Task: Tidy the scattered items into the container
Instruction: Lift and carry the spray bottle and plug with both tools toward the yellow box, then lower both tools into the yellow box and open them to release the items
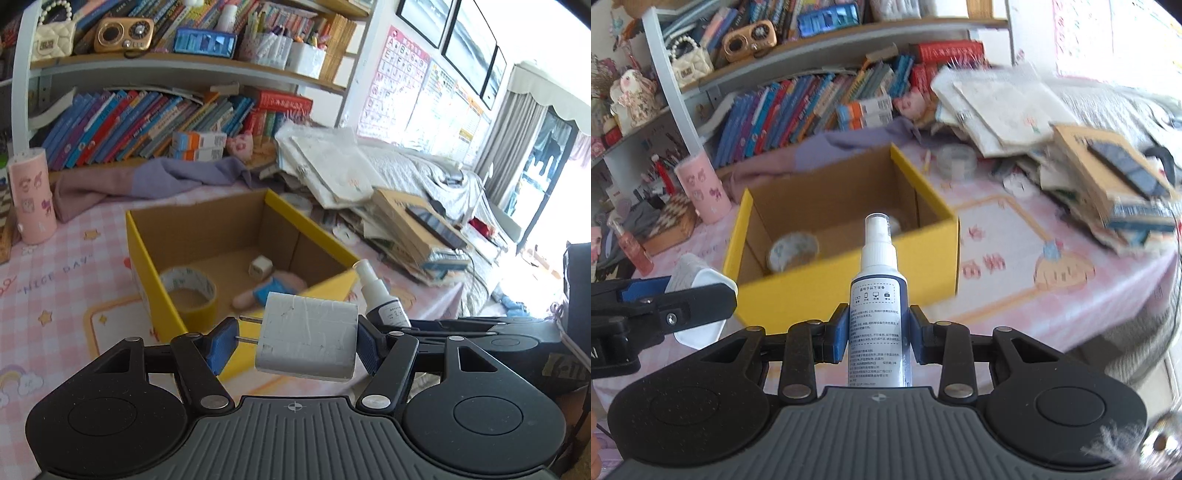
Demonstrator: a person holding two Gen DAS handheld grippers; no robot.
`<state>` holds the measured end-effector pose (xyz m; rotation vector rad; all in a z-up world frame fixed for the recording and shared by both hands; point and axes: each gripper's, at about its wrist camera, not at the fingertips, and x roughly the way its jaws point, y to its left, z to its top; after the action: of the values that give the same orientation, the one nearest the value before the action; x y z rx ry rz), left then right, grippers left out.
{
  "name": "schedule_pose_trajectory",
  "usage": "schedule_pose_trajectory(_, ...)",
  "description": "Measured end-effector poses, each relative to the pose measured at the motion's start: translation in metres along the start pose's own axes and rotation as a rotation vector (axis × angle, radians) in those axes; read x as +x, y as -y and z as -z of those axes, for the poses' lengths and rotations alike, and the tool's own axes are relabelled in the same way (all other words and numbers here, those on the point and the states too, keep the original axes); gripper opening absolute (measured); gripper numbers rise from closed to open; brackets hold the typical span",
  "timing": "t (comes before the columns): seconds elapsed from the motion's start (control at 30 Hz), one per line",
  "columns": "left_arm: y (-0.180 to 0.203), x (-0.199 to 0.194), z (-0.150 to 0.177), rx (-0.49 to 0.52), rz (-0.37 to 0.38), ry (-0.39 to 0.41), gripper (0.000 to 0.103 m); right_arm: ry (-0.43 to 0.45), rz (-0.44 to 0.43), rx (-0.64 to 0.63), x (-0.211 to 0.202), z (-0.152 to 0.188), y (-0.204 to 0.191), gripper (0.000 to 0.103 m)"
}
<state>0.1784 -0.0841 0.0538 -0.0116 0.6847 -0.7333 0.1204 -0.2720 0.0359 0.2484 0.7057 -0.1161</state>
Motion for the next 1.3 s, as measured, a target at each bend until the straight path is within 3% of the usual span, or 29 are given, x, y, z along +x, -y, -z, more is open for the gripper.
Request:
schedule_pose_trajectory(0.23,-0.007,0.05,-0.029,0.024,-0.125,0.018,0.066,0.033,-0.086,-0.126,0.046,-0.063,0.011,0.031)
schedule_pose_trajectory(0.4,-0.01,0.099,-0.037,0.056,-0.209,-0.03,0.066,-0.033,-0.133,-0.269,0.103,-0.09,0.012,0.031)
schedule_pose_trajectory(0.53,-0.02,0.129,-0.04,0.042,-0.263,-0.076,0.066,-0.103,-0.159,-0.309,0.15,-0.105,0.018,0.031)
schedule_pose_trajectory(0.7,-0.021,0.157,-0.035,0.057,-0.3,-0.148,0.066,-0.189,-0.2,-0.38,0.195,-0.114,0.013,0.031)
schedule_pose_trajectory(0.93,-0.012,0.175,-0.029,0.065,-0.324,-0.186,0.066,-0.284,-0.241,-0.489,0.23,-0.117,-0.009,0.031)
schedule_pose_trajectory(1.13,-0.011,0.181,-0.024,0.043,-0.378,-0.198,0.067,-0.331,-0.238,-0.528,0.248,-0.113,-0.017,0.031)
schedule_pose_trajectory(1.3,-0.01,0.178,-0.018,0.023,-0.414,-0.158,0.068,-0.356,-0.253,-0.538,0.251,-0.11,-0.016,0.031)
